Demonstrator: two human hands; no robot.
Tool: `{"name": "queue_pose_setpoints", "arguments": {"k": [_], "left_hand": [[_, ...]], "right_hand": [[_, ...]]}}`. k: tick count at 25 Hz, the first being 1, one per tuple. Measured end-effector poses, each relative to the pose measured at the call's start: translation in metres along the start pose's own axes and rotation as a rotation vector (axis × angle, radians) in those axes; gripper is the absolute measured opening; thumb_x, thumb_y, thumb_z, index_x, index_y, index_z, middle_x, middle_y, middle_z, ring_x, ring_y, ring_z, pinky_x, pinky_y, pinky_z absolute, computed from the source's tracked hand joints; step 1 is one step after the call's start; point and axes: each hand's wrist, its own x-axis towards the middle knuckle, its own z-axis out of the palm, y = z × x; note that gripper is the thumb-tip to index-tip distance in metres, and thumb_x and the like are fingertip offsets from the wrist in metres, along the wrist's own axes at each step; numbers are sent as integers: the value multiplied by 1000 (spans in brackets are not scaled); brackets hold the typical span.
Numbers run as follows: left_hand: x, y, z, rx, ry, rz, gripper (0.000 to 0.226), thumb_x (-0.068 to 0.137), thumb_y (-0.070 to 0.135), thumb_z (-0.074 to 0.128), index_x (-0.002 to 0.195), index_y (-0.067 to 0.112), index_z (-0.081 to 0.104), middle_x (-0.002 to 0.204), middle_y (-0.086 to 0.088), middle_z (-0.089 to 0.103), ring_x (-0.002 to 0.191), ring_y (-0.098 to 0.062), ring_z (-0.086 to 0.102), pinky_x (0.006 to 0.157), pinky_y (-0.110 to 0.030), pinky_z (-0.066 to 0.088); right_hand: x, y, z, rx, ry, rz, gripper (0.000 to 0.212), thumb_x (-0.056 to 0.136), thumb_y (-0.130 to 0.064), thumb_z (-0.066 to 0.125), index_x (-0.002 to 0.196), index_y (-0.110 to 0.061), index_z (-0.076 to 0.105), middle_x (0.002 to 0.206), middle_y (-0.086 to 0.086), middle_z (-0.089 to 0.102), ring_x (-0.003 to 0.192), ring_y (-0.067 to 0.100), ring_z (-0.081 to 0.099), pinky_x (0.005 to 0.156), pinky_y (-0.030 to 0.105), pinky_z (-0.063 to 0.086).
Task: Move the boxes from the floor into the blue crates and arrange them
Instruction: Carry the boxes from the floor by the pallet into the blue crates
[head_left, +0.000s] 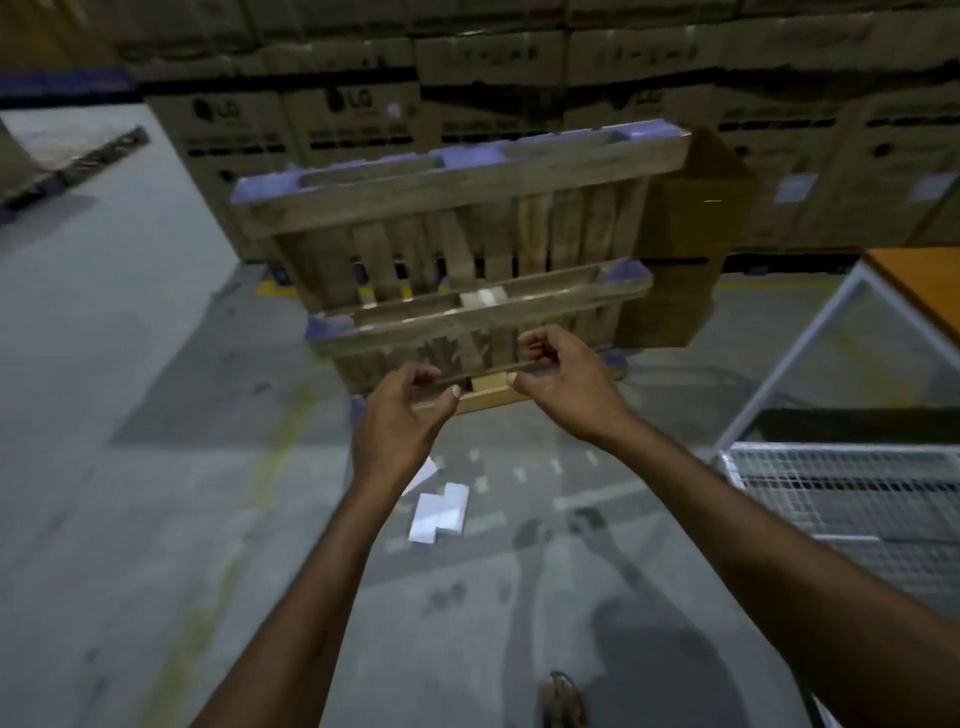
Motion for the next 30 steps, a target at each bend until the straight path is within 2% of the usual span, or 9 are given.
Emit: {"name": "queue_pose_setpoints", "arguments": {"k": [2,5,7,12,16,20,22,26,30], "left_hand": [[18,-29,0,37,42,-84,30,83,56,70,103,33,68,102,17,70,95,-5,66,74,-29,53],[35,-67,2,40,104,-195,39,83,69,64,100,34,66,100,20,70,92,-1,65,73,-29,53],[49,-96,6,26,115,-269,43,82,74,61,100,35,66,101,21,70,93,0,65,74,-29,53],[91,-186,35,49,64,-372,25,90,49,68,109,34,65,109,17,69,97,-6,66,79,-31,55],[120,-271,76,52,-34,-414,22,90,37,71,111,31,66,111,14,69,95,-6,66,78,-29,55],[127,-367,132,64,-120,-490,21,89,32,72,109,31,65,110,14,69,93,-8,67,78,-30,55],[120,-417,167,65,-162,-516,22,88,30,72,110,29,66,111,11,69,92,-10,67,80,-33,56],[91,-521,249,64,-179,-585,25,88,29,73,111,25,66,112,6,68,94,-16,67,84,-39,57],[50,-626,349,130,-206,-620,29,89,31,72,117,24,64,121,1,64,103,-20,66,89,-40,55]], "right_hand": [[34,9,30,-9,-74,-3,44,80,-38,76,120,-29,60,114,-10,62,103,5,60,91,33,55],[76,25,71,-32,-176,-1,46,81,-38,78,122,-27,61,114,-10,62,101,4,58,83,24,51],[101,39,102,-41,-239,14,47,81,-41,77,123,-29,59,115,-11,61,102,3,58,84,24,51],[148,86,183,-61,-335,126,45,83,-41,75,123,-30,58,113,-12,59,101,5,57,84,27,51],[177,137,251,-41,-295,241,44,83,-34,78,122,-24,59,109,-7,60,96,10,58,80,26,50],[192,217,326,34,-261,481,37,80,-25,78,113,-23,62,104,-4,64,92,17,64,83,34,54],[191,265,367,30,-286,538,37,79,-23,78,112,-21,62,103,-3,65,94,18,65,87,37,54],[179,372,453,10,-356,562,41,76,-23,79,113,-20,62,104,-2,66,95,19,65,91,39,54],[160,493,539,-23,-425,564,41,77,-25,77,115,-22,61,110,-2,65,99,16,63,88,30,50]]}}
